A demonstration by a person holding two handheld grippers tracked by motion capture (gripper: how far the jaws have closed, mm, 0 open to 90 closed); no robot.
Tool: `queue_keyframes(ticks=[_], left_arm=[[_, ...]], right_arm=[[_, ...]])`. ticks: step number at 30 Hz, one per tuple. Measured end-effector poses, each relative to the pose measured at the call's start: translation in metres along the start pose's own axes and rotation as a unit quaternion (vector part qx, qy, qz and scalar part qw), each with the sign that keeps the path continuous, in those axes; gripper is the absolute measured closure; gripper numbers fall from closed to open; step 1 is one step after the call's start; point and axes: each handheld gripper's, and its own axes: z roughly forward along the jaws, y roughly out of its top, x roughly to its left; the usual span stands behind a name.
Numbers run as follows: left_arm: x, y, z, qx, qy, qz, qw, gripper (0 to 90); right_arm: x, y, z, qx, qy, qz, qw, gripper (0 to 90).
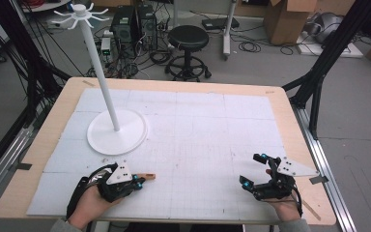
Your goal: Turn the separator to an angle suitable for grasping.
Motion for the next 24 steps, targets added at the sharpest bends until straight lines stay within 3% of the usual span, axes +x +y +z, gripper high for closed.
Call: queue_keyframes(ticks=[9, 13, 18, 24], left_arm=[[0.001, 0.0, 0.001, -0.004, 0.0, -0.001, 1.0, 89.9], [0.004, -0.001, -0.002, -0.006, -0.015, -0.008, 0.9998, 90.0], [0.007, -0.004, -0.02, -0.037, -0.021, -0.015, 0.999, 89.9], [0.019, -0.014, -0.043, -0.065, -0.007, -0.034, 0.9973, 89.9]], right_arm=[[0.0, 0.0, -0.001, 0.0, -0.001, 0.0, 1.0, 0.7], [0.0, 0.0, -0.002, -0.001, -0.001, 0.001, 1.0, 0.7], [0.0, 0.0, -0.003, -0.004, -0.002, 0.003, 1.0, 0.6], [0.0, 0.0, -0.002, -0.003, 0.0, 0.005, 1.0, 0.7]])
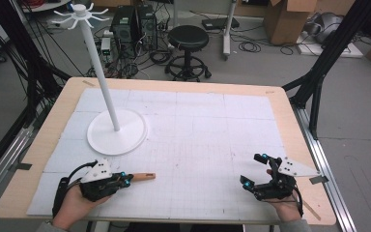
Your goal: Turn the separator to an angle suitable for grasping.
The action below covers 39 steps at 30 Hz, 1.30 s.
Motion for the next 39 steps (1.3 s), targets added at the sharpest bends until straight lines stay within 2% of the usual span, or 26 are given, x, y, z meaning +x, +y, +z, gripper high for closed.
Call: queue_keyframes(ticks=[2, 7, 11, 16, 20, 24, 26, 28, 32, 34, 39], left_arm=[[0.004, -0.001, -0.008, -0.01, 0.0, -0.007, 0.9999, 89.8], [0.012, -0.001, -0.023, -0.028, -0.006, -0.005, 0.9996, 89.3], [0.016, -0.001, -0.033, -0.053, -0.025, 0.003, 0.9983, 82.7], [0.022, 0.001, -0.044, -0.066, -0.038, 0.008, 0.9971, 72.2], [0.027, 0.002, -0.046, -0.056, -0.057, 0.014, 0.9967, 57.6], [0.028, 0.006, -0.047, -0.049, -0.077, 0.038, 0.9951, 48.1], [0.027, 0.01, -0.047, -0.044, -0.082, 0.045, 0.9946, 44.7], [0.027, 0.014, -0.047, -0.035, -0.084, 0.044, 0.9948, 36.2], [0.027, 0.022, -0.046, -0.019, -0.082, 0.066, 0.9943, 24.1], [0.028, 0.024, -0.044, -0.002, -0.09, 0.071, 0.9934, 20.0], [0.034, 0.026, -0.036, 0.003, -0.104, 0.061, 0.9927, 16.9]], right_arm=[[0.0, 0.0, 0.001, 0.0, 0.0, -0.004, 1.0, 0.7], [0.0, 0.0, 0.003, 0.003, 0.002, -0.001, 1.0, 0.7], [0.001, 0.0, 0.004, 0.003, 0.004, -0.001, 1.0, 0.7], [0.001, 0.0, 0.005, 0.003, 0.005, 0.0, 1.0, 0.6], [0.002, 0.001, 0.007, 0.003, 0.009, 0.0, 1.0, 0.7], [0.002, 0.001, 0.007, 0.006, 0.009, 0.0, 0.9999, 0.7], [0.001, 0.0, 0.007, 0.006, 0.008, 0.002, 0.9999, 0.7], [0.001, 0.0, 0.007, 0.003, 0.008, 0.001, 1.0, 0.7], [0.001, 0.0, 0.007, 0.006, 0.01, 0.001, 0.9999, 0.7], [0.001, -0.001, 0.007, 0.006, 0.01, 0.003, 0.9999, 0.7], [-0.003, -0.003, 0.006, 0.003, 0.011, 0.008, 0.9999, 0.7]])
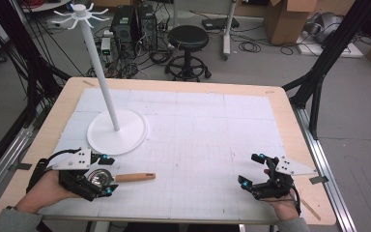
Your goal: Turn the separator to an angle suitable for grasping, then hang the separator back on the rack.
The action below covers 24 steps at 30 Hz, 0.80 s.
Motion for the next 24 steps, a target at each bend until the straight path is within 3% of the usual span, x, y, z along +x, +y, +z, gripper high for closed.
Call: queue_keyframes(ticks=[4, 10, 12, 17, 24], left_arm=[[0.007, 0.0, 0.005, 0.016, -0.004, -0.005, 0.9999, 17.0], [0.018, 0.0, 0.012, 0.035, 0.016, -0.034, 0.9987, 17.6], [0.02, 0.0, 0.014, 0.04, 0.014, -0.038, 0.9984, 17.7], [0.019, 0.0, 0.021, 0.062, 0.002, -0.026, 0.9977, 18.6], [0.02, 0.002, 0.026, 0.077, -0.005, -0.026, 0.9966, 21.2]], right_arm=[[-0.002, -0.002, 0.0, 0.0, 0.001, 0.004, 1.0, 0.7], [0.001, -0.002, -0.005, 0.002, -0.003, 0.0, 1.0, 0.7], [0.001, -0.001, -0.005, -0.002, -0.007, 0.003, 1.0, 0.7], [0.0, -0.002, -0.002, 0.004, -0.004, 0.002, 1.0, 0.7], [0.002, 0.0, -0.003, -0.001, -0.001, 0.001, 1.0, 0.7]])
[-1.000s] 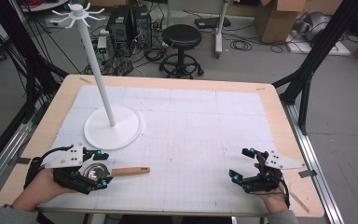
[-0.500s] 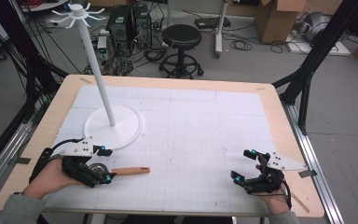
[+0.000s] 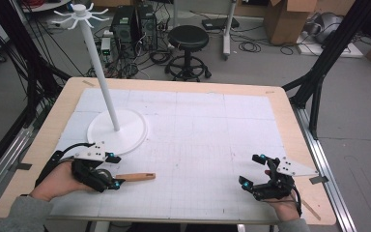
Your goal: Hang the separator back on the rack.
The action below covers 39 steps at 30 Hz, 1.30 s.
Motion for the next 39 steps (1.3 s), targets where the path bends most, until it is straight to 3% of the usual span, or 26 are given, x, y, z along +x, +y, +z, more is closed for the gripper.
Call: queue_keyframes(ticks=[2, 9, 18, 21, 27, 29, 39], left_arm=[[0.001, 0.001, 0.001, 0.005, -0.007, -0.005, 0.9999, 22.0], [0.005, 0.01, 0.006, 0.022, -0.014, 0.01, 0.9996, 23.2], [0.013, 0.013, 0.012, 0.061, -0.016, 0.019, 0.9978, 25.2], [0.013, 0.014, 0.016, 0.081, -0.015, 0.028, 0.9962, 25.8], [0.014, 0.013, 0.019, 0.097, -0.022, 0.035, 0.9945, 29.9], [0.015, 0.014, 0.02, 0.111, -0.023, 0.038, 0.9928, 31.4], [0.012, 0.011, 0.025, 0.14, -0.032, 0.051, 0.9884, 41.0]], right_arm=[[0.0, -0.001, 0.001, 0.004, 0.001, 0.001, 1.0, 0.6], [0.0, -0.001, -0.001, 0.004, 0.004, 0.002, 1.0, 0.7], [0.0, -0.001, -0.005, -0.002, -0.005, 0.001, 1.0, 0.7], [0.0, -0.001, -0.004, 0.001, -0.002, 0.0, 1.0, 0.7], [0.001, -0.004, -0.006, 0.006, -0.002, 0.001, 1.0, 0.7], [0.0, -0.004, -0.007, 0.004, -0.005, 0.002, 1.0, 0.7], [0.0, -0.005, -0.007, 0.008, -0.003, 0.003, 1.0, 0.7]])
